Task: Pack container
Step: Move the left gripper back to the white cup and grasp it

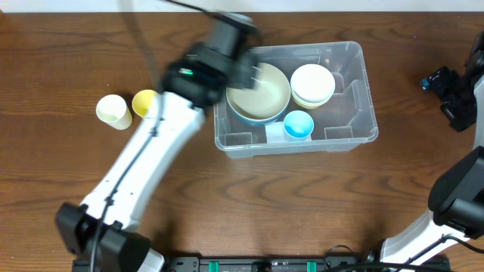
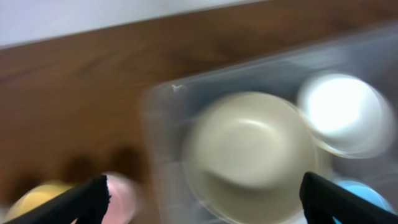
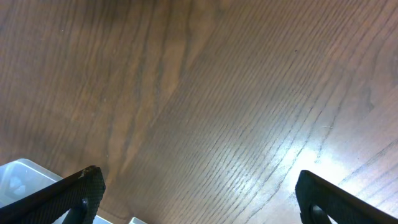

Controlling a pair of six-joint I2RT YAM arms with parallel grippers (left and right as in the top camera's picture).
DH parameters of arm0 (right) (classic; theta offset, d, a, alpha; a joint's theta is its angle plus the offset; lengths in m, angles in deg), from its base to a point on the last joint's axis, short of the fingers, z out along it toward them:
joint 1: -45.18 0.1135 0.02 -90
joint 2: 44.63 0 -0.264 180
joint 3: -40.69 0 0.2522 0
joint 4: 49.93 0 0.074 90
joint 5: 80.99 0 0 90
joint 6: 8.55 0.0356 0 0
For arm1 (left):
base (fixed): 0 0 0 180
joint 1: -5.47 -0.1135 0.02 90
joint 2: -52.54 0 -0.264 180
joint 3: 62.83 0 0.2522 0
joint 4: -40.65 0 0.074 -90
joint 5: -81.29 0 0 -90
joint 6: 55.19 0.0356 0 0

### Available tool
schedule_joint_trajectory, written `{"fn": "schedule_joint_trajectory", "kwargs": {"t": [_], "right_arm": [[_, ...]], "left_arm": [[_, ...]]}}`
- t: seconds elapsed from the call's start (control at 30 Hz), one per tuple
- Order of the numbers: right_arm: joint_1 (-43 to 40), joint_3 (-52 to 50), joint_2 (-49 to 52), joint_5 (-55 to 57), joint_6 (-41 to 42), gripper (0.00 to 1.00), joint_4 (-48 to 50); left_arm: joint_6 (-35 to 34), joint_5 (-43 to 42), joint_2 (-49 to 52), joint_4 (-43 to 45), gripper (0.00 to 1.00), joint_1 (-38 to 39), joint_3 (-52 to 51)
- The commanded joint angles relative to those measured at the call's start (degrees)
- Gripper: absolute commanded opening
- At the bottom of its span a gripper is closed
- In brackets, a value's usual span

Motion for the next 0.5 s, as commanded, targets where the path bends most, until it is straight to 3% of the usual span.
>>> {"fn": "schedule_joint_trajectory", "kwargs": {"t": [0.0, 0.17, 0.47], "right_arm": [[-0.5, -0.2, -0.5, 0.2, 0.8, 0.99, 0.0], [-0.5, -0.2, -0.5, 0.2, 0.8, 0.99, 0.0], [-0.5, -0.2, -0.5, 0.2, 0.8, 0.99, 0.0]], "left_arm": [[-12.0, 4.5, 2.1, -4.8, 0.98, -6.4, -0.9], [-19.4, -0.6, 4.9, -11.6, 0.98, -14.9, -3.2], [-24.5, -1.6, 5.7, -17.8, 0.98, -20.6, -5.3]]}}
